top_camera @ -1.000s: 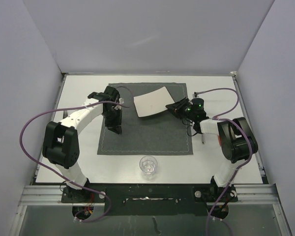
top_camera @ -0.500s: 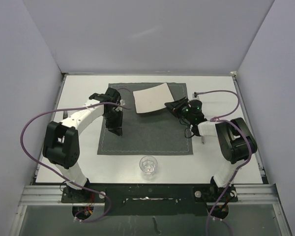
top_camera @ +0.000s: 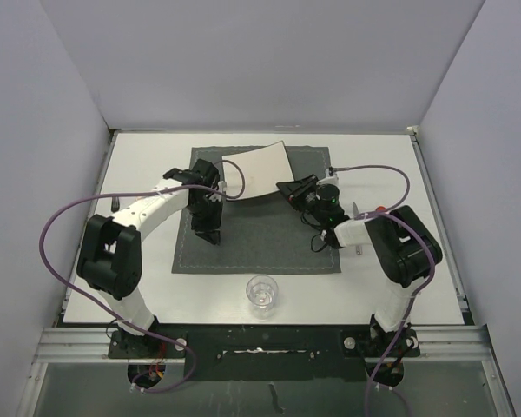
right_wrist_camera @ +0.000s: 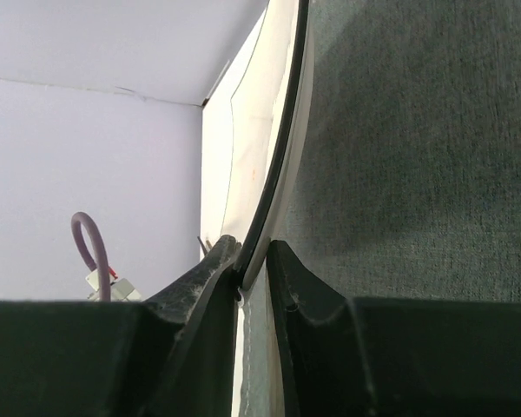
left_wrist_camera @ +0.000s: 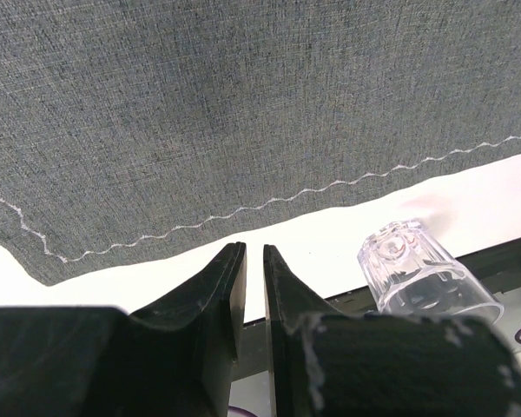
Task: Set the dinner table for one person
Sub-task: Place the plate on the napkin.
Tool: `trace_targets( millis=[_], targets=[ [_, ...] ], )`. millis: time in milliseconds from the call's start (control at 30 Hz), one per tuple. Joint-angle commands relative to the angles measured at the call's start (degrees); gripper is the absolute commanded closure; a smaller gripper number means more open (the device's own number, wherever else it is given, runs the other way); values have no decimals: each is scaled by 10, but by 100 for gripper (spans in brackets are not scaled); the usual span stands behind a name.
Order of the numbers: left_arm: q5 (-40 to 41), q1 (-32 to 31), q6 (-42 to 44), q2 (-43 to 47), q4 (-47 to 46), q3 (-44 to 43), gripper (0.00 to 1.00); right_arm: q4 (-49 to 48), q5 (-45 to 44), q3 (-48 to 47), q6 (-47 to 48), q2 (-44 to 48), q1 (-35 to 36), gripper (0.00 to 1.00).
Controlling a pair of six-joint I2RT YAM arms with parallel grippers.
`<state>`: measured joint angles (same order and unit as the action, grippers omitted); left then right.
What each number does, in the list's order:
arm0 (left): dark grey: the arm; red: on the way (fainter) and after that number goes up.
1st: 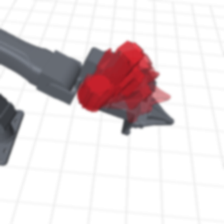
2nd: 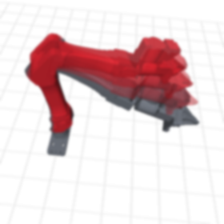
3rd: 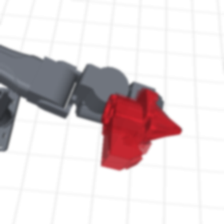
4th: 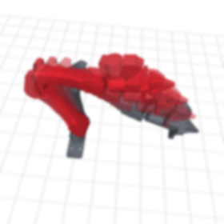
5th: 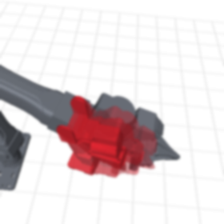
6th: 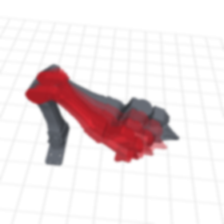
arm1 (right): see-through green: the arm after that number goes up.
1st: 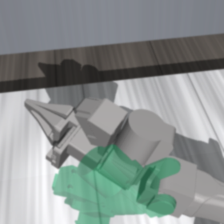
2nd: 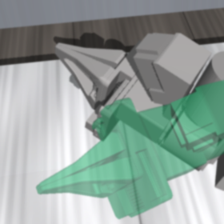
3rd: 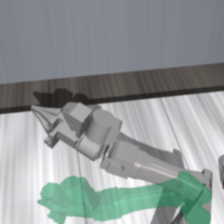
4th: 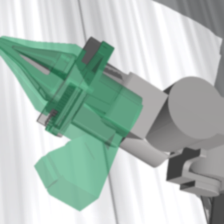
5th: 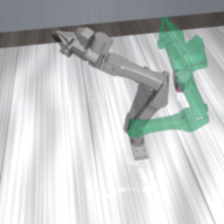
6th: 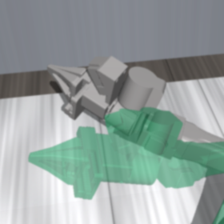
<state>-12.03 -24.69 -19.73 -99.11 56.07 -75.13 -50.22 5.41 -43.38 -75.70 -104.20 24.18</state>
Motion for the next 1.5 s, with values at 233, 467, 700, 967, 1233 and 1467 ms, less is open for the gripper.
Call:
trace_targets(
  millis=[233,467,700,967,1233,1467],
  targets=[
    [-6,-7,3,51,-17,12,86,-207,-95,14,-12,33,20,100],
    [3,-7,-6,55,-18,12,86,-212,-113,22,-6,45,19,100],
    [4,-11,-8,52,-11,5,87,-233,-135,23,-13,34,26,100],
    [11,-11,-7,62,-11,17,87,-255,-140,27,-19,18,33,100],
    [16,-11,-7,68,-7,22,87,-275,-155,28,-20,3,47,100],
    [21,-11,-10,75,-7,38,87,-290,-177,44,-17,-1,62,100]
  ],
)
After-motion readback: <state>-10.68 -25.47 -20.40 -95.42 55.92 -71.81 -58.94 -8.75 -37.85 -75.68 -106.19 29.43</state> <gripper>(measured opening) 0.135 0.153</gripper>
